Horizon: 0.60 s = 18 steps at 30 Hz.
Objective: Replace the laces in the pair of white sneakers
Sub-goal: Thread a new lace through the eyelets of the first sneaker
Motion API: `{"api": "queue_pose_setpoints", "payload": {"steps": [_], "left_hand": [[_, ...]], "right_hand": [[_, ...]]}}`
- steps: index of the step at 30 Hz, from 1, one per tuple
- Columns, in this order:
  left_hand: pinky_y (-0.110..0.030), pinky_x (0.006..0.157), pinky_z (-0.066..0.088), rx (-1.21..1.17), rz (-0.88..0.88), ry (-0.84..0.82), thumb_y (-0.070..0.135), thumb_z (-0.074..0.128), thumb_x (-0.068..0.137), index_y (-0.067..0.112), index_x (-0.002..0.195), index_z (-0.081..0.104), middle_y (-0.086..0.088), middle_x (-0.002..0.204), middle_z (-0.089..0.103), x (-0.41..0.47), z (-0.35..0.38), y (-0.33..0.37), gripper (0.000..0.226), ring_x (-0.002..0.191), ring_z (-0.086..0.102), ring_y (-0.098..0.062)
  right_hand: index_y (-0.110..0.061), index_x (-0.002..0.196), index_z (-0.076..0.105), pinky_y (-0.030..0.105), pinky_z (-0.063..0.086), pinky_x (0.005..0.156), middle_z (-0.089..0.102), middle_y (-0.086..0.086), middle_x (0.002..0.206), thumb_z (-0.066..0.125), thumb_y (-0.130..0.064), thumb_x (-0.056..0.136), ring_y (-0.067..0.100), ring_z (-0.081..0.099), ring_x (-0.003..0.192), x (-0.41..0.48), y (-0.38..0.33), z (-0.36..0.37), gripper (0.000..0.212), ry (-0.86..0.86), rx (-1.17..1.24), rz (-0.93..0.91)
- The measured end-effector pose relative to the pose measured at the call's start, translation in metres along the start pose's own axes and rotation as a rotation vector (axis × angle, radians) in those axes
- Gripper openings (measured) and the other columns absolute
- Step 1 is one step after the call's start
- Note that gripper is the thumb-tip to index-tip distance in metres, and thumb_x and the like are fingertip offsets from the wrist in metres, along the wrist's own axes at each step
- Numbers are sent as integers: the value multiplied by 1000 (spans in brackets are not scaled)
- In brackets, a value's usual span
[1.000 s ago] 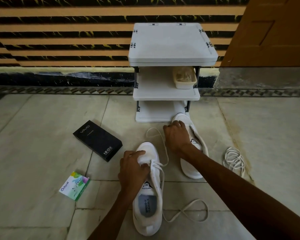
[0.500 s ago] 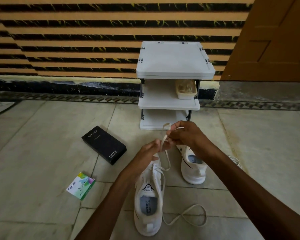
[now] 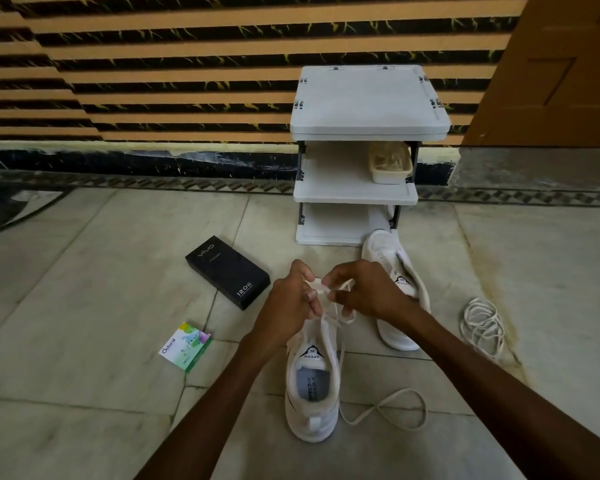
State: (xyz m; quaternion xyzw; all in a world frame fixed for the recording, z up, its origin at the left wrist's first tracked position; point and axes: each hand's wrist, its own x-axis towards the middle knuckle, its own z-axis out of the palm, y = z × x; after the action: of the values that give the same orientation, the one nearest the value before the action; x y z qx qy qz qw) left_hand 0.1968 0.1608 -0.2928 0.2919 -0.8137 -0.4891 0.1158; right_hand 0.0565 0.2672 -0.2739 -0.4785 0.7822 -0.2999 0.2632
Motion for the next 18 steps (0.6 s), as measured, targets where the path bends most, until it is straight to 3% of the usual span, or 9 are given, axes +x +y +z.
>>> {"api": "queue_pose_setpoints", "payload": {"steps": [4,8,11,14,18], "left_hand": [[-22,56,48,-134,-103,29,5,44,100,12,98,44,-9,70,67,1,-6,2,7,54,59,-11],[-29,70,52,117,-76,63,14,48,100,15,105,44,-8,89,68,0,-7,-7,6,75,63,-15],[-29,78,50,363,-191,-55,35,64,90,18,112,52,-1,107,60,-5,-9,-26,30,95,60,-16],[-25,78,47,432,-290,-195,45,76,76,20,119,56,3,112,57,-14,0,-41,53,101,59,-16],[-27,79,52,260,-297,-8,30,71,81,26,90,62,9,85,62,-17,6,-50,13,85,61,-12]], "right_hand": [[-12,84,75,27,58,64,74,-1,73,76,-18,84,11,69,53,2,-3,16,6,49,77,-60],[-14,82,76,36,58,73,73,0,74,75,-18,83,14,70,66,3,0,27,4,126,3,-23],[-14,88,75,38,59,69,74,4,77,69,-9,84,16,70,62,0,7,35,9,96,-23,33],[-16,89,76,33,58,68,74,4,77,69,-14,86,13,66,58,-4,11,45,7,64,-67,47],[-23,85,77,30,54,69,74,-2,83,66,-25,86,13,67,75,-5,10,60,11,62,-175,21]]}}
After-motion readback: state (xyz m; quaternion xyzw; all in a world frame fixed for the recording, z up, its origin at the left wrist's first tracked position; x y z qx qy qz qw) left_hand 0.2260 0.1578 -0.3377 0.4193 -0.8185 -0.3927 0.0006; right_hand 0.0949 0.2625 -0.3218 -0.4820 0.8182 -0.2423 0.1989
